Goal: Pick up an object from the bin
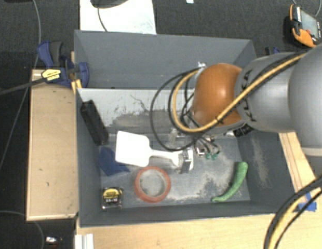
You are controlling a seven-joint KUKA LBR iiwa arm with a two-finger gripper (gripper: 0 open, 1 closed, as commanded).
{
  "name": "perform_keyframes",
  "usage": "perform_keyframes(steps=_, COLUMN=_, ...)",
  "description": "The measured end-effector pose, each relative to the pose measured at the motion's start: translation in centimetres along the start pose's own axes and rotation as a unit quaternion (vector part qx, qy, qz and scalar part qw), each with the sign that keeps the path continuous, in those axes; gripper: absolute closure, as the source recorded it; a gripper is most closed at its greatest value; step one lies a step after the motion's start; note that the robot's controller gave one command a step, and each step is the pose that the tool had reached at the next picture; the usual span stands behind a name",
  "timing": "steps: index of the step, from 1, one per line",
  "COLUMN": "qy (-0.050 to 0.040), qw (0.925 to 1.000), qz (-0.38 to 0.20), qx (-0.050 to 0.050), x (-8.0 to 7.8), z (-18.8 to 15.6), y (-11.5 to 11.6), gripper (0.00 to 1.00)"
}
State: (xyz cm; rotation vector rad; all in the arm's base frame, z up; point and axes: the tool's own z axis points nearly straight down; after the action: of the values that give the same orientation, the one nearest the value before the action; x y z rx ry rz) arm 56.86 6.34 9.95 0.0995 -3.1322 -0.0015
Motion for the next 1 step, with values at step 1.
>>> perform_keyframes(steps=1, qy=-0.0138, qw=0.9997, qz=0.021, qx=0.001, x=-0.73, z=2.97, y=0.01, gripper=0.00)
